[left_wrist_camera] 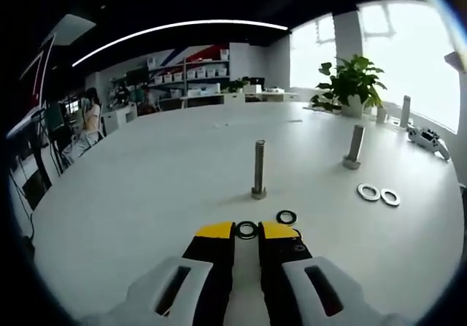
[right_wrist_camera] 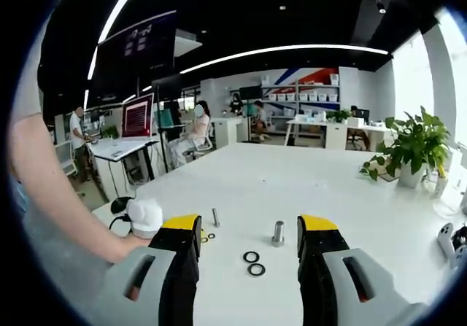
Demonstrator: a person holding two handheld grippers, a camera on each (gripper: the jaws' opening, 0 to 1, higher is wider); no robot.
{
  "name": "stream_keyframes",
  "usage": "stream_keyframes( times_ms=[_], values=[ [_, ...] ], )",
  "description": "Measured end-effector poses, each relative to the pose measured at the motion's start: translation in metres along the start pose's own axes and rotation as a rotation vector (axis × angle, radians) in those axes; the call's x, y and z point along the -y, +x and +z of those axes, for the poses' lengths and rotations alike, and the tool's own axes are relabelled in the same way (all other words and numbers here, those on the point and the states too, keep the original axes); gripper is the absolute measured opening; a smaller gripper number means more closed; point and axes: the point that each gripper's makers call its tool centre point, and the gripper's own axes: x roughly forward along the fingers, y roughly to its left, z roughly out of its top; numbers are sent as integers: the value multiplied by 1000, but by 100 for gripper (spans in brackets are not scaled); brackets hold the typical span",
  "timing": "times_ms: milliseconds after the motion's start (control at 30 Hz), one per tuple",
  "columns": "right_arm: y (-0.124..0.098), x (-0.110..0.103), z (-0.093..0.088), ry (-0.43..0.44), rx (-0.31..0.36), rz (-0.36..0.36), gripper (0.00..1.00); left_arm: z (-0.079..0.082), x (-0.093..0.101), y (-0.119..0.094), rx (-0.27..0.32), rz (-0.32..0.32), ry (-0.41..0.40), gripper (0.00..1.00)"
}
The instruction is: Place the washer onto the threaded stud by aligning its center hole with the stud, sliding it down to the base, and recovering from edge contact or off-axis alignment until the washer reaches the visible bottom stop.
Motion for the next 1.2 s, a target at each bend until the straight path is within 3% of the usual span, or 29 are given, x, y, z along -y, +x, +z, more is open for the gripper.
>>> stream_keyframes(
  times_ms=[767,1200],
  values=[
    [1,1,-1,8,-1,-1,55,0,-7,-1,-40,26,-20,8],
    [1,1,-1,10,0,0,55,9,-10,-5,-32,33,-15,8]
  ],
)
